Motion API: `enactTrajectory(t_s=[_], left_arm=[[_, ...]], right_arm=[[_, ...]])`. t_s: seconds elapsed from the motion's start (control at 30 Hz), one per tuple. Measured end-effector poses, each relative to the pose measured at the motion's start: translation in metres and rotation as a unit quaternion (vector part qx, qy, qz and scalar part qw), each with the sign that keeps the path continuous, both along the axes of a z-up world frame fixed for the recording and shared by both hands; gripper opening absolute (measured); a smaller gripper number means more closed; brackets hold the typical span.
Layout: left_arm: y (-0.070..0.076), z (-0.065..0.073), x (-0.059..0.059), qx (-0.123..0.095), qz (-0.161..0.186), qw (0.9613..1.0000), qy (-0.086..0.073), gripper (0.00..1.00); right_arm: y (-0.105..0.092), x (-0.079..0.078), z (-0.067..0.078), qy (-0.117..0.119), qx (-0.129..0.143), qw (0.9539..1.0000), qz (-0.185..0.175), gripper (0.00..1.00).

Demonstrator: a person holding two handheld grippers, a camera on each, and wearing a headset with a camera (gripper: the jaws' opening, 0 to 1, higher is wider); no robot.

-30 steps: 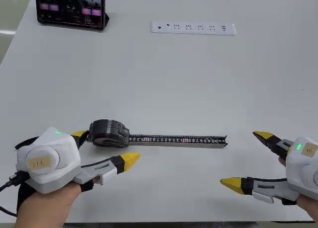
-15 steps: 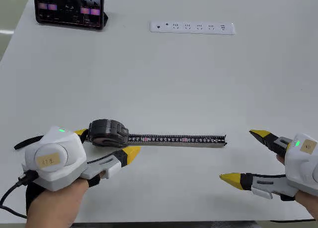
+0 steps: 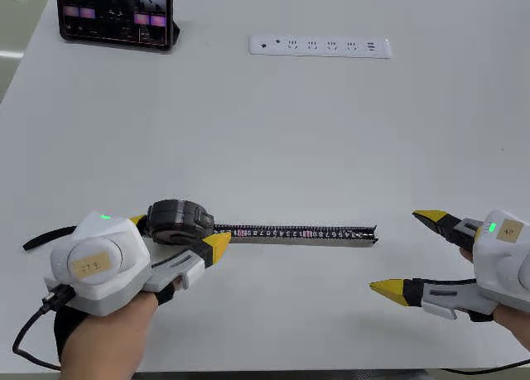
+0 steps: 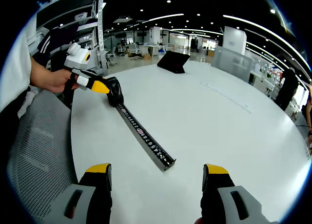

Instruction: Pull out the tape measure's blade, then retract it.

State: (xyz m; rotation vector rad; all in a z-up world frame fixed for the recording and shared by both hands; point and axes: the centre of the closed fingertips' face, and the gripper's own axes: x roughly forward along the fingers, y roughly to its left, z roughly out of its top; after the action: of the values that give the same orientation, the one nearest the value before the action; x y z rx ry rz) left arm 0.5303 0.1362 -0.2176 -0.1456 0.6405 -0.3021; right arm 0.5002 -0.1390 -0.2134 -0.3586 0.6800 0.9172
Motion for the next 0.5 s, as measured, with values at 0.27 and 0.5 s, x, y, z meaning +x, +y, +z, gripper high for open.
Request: enactTrajectory(t_s=[0.27,0.5], left_arm=[[0.0022,-0.0021,0.0031,0.007,0.021,0.9997,0.006,0.72],[0.0052,-0.0059,0.0061,0.021,0.035,0.9991,0.012,0.68]], right_arm=[[-0.0011,0.0052,-0.0014,0.001,-0.01,0.9998,0.014,0.7],[0.0002,0.0093,0.0,-0.001,-0.016,0.9996,0.025,0.66]])
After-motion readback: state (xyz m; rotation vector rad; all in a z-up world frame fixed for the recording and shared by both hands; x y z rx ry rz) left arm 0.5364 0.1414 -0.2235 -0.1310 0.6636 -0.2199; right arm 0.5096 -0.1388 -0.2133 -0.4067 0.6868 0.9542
